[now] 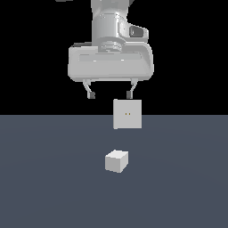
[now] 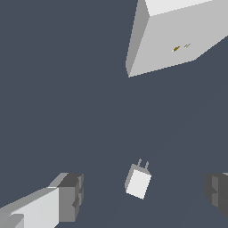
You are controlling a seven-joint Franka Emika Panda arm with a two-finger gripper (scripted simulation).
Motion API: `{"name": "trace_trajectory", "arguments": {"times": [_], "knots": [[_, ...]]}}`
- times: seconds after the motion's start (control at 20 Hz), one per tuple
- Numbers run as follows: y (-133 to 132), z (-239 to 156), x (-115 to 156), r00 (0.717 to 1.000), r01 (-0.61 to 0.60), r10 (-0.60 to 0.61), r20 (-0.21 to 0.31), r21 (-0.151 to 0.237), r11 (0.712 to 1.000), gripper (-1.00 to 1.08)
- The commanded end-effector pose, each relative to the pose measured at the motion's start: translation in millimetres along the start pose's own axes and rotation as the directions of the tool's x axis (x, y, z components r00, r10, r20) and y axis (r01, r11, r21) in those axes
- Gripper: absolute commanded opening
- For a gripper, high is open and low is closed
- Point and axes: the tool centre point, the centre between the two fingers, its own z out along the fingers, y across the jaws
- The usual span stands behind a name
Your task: Plug the charger into the wall socket.
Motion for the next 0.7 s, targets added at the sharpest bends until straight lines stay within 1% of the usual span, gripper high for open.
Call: {"name": "trace_trajectory", "arguments": {"times": [0.0,0.3,0.65], "knots": [[3,6,-6,0.999,-0.031,0.031,-0.017,-0.004,1.0,1.0],[10,26,-25,0.989,-0.127,0.125,-0.072,-0.012,0.992,1.0],[16,51,-47,0.962,-0.239,0.234,-0.138,-0.017,0.971,1.0]]}}
